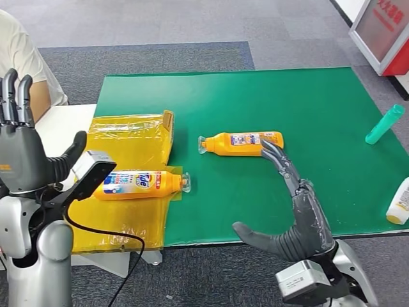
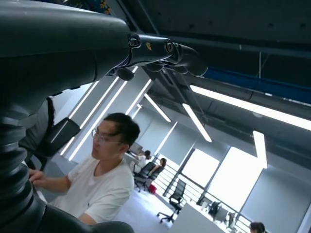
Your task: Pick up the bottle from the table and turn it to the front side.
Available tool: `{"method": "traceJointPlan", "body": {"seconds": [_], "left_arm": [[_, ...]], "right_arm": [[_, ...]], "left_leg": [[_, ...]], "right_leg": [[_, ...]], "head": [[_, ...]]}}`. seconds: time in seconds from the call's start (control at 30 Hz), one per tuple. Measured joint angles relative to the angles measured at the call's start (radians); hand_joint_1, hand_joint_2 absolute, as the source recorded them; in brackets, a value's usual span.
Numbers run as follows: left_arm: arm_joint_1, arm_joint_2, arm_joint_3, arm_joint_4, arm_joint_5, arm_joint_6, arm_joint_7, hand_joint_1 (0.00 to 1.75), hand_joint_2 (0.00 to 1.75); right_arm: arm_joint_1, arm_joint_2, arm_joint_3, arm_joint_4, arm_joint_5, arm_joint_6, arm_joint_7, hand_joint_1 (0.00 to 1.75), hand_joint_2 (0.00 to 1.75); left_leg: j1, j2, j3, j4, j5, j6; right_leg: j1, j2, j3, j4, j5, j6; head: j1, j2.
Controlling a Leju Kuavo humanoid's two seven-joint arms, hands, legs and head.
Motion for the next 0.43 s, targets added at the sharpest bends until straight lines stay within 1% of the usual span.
{"method": "traceJointPlan", "body": {"seconds": [0.07,0.13,0.2,0.27,0.33,0.4,0.43], "left_arm": [[0.010,-0.003,0.000,-0.028,0.065,0.000,-0.019,0.00,1.75],[0.025,-0.008,0.000,-0.059,0.226,-0.038,-0.037,0.00,1.75],[0.049,-0.014,0.000,-0.086,0.499,-0.130,-0.048,0.00,1.75],[0.087,-0.019,0.000,-0.101,0.851,-0.253,-0.053,0.00,1.75],[0.142,-0.021,0.003,-0.105,1.186,-0.361,-0.054,0.00,1.75],[0.207,-0.021,0.014,-0.105,1.417,-0.446,-0.056,0.00,1.75],[0.224,-0.020,0.018,-0.105,1.462,-0.465,-0.056,0.00,1.75]], "right_arm": [[0.006,0.000,0.000,-0.006,0.003,-0.006,0.001,0.00,1.75],[0.018,0.000,-0.001,-0.017,0.013,-0.014,0.003,0.00,1.75],[0.036,0.002,-0.005,-0.031,0.021,-0.020,0.000,0.00,1.75],[0.055,0.003,-0.013,-0.040,0.015,-0.021,-0.012,0.00,1.75],[0.073,0.003,-0.022,-0.042,-0.009,-0.017,-0.015,0.00,1.75],[0.090,0.003,-0.031,-0.036,-0.064,-0.004,0.001,0.00,1.75],[0.094,0.003,-0.033,-0.033,-0.080,0.001,0.008,0.00,1.75]], "left_leg": [[0.000,0.000,0.000,0.000,0.000,0.000],[0.000,0.000,0.000,0.000,0.000,0.000],[0.000,0.000,0.000,0.000,0.000,0.000],[0.000,0.000,0.000,0.000,-0.001,0.000],[0.000,0.000,0.001,0.000,-0.003,-0.001],[0.000,0.000,0.001,0.000,-0.004,0.000],[0.000,0.000,0.001,0.000,-0.004,0.000]], "right_leg": [[0.000,0.000,0.000,0.000,0.000,0.000],[0.000,0.000,0.000,0.000,0.000,0.000],[0.000,0.000,0.000,0.000,0.000,0.000],[0.000,0.000,0.000,0.000,-0.001,0.000],[0.000,0.000,0.000,0.000,-0.002,0.000],[0.000,0.000,0.001,0.000,-0.003,-0.001],[0.000,0.000,0.001,0.000,-0.003,-0.001]], "head": [[0.000,0.000],[0.000,0.000],[0.000,0.000],[0.000,0.000],[0.000,0.000],[0.000,0.000],[0.000,0.000]]}}
